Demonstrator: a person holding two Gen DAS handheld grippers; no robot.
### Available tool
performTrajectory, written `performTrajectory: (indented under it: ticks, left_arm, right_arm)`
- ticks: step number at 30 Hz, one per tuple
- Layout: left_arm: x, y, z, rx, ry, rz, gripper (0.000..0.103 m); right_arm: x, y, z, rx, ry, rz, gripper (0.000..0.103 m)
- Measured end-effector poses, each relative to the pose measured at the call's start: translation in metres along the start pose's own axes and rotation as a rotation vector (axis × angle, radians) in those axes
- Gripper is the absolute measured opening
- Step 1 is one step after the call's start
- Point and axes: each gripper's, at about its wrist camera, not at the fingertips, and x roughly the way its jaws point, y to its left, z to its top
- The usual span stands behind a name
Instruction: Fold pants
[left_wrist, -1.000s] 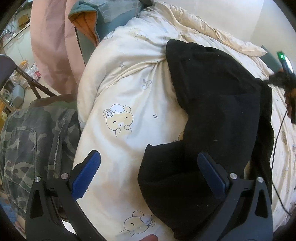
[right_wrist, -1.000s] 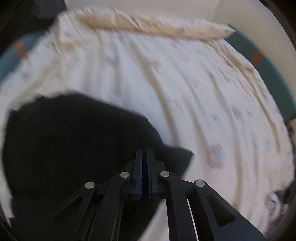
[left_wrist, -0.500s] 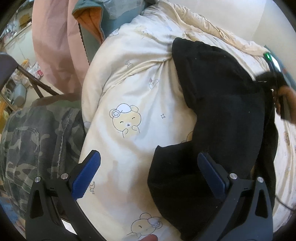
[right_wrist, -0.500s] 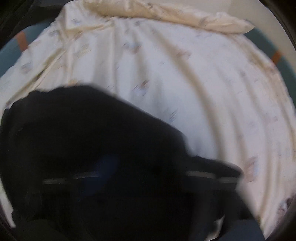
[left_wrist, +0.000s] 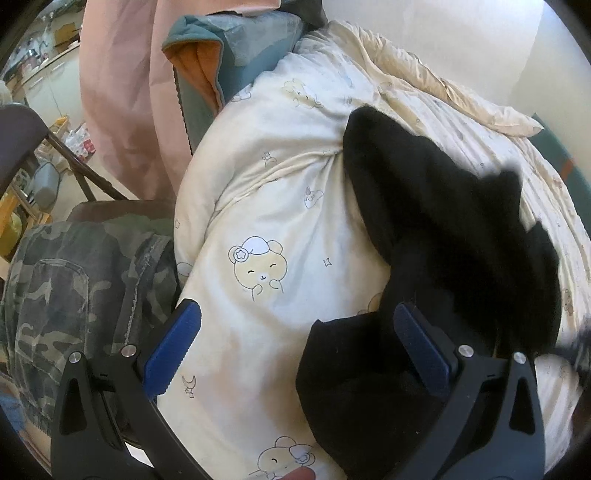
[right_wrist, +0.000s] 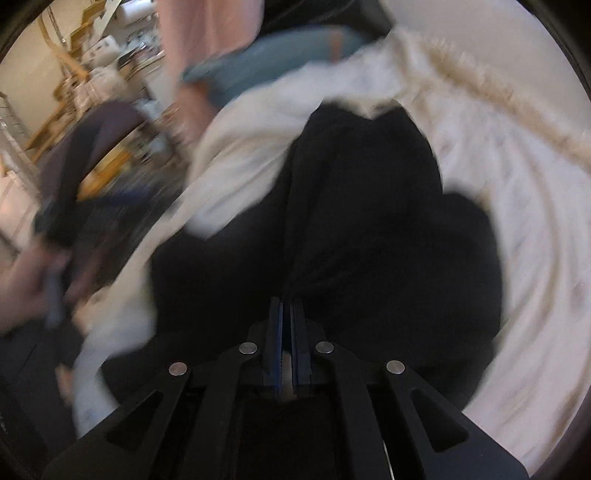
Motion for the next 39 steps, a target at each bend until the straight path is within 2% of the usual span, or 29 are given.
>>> performTrajectory:
  ticks: [3, 5, 7, 11, 15, 17, 19, 20, 21, 22, 23, 25, 28, 31, 33, 35, 37, 38, 39]
  left_arm:
    - [-0.004, 0.0, -0.002, 0.004, -0.013, 0.009, 0.103]
    - [-0.006, 0.001, -0.003, 0.004, -0.018, 0.014, 0.103]
    - [-0.007, 0.001, -0.004, 0.007, -0.018, 0.014, 0.103]
    - [-0.007, 0.001, -0.004, 0.002, -0.012, 0.008, 0.103]
    - [-0.009, 0.001, -0.001, -0.006, -0.013, -0.013, 0.103]
    - [-0.011, 0.001, 0.0, -0.009, -0.016, -0.02, 0.103]
    - [-0.012, 0.001, 0.001, -0.016, -0.014, -0.035, 0.103]
    - [-0.013, 0.0, 0.002, -0.017, -0.014, -0.037, 0.103]
    - [-0.013, 0.0, 0.002, -0.017, -0.015, -0.039, 0.103]
    - [-0.014, 0.0, 0.002, -0.016, -0.017, -0.04, 0.103]
    - [-0.014, 0.0, 0.003, -0.016, -0.018, -0.04, 0.103]
    - [-0.015, 0.001, 0.003, -0.02, -0.019, -0.04, 0.103]
    - [-0.014, 0.003, 0.003, -0.027, -0.016, -0.04, 0.103]
    - [-0.012, 0.005, 0.003, -0.027, -0.013, -0.04, 0.103]
    - [-0.01, 0.006, 0.004, -0.031, -0.006, -0.036, 0.103]
    - [-0.008, 0.007, 0.005, -0.043, 0.004, -0.047, 0.103]
    - [-0.005, 0.006, 0.005, -0.052, 0.013, -0.055, 0.103]
    - [-0.004, 0.005, 0.005, -0.051, 0.016, -0.057, 0.103]
    - [-0.004, 0.003, 0.005, -0.045, 0.013, -0.055, 0.103]
  right_arm:
    - [0.019, 0.012, -0.038, 0.047, 0.084, 0.041, 0.003]
    - [0.038, 0.013, -0.061, 0.1, 0.171, 0.109, 0.002]
    - [0.044, 0.016, -0.068, 0.084, 0.199, 0.065, 0.002]
    - [0.025, 0.004, -0.044, 0.165, 0.196, 0.084, 0.007]
    - [-0.015, -0.007, -0.006, 0.143, 0.131, 0.072, 0.007]
    - [-0.038, -0.023, 0.011, 0.18, 0.062, 0.073, 0.007]
    - [-0.055, -0.048, 0.036, 0.228, -0.002, 0.052, 0.016]
    - [-0.058, -0.057, 0.049, 0.256, -0.031, 0.038, 0.034]
    - [-0.059, -0.07, 0.06, 0.291, -0.064, 0.017, 0.062]
    - [-0.058, -0.084, 0.071, 0.319, -0.094, -0.007, 0.073]
    - [-0.054, -0.099, 0.082, 0.337, -0.111, -0.036, 0.078]
    - [-0.034, -0.122, 0.098, 0.34, -0.074, -0.076, 0.078]
    - [0.009, -0.154, 0.108, 0.3, 0.044, -0.154, 0.078]
    - [0.05, -0.184, 0.102, 0.381, 0.166, -0.042, 0.078]
    - [0.062, -0.184, 0.093, 0.402, 0.193, 0.045, 0.078]
    - [0.066, -0.162, 0.091, 0.321, 0.203, 0.06, 0.081]
    - [0.055, -0.132, 0.091, 0.187, 0.165, 0.046, 0.077]
    - [0.048, -0.117, 0.092, 0.132, 0.138, 0.046, 0.057]
    - [0.039, -0.101, 0.093, 0.079, 0.122, 0.024, 0.021]
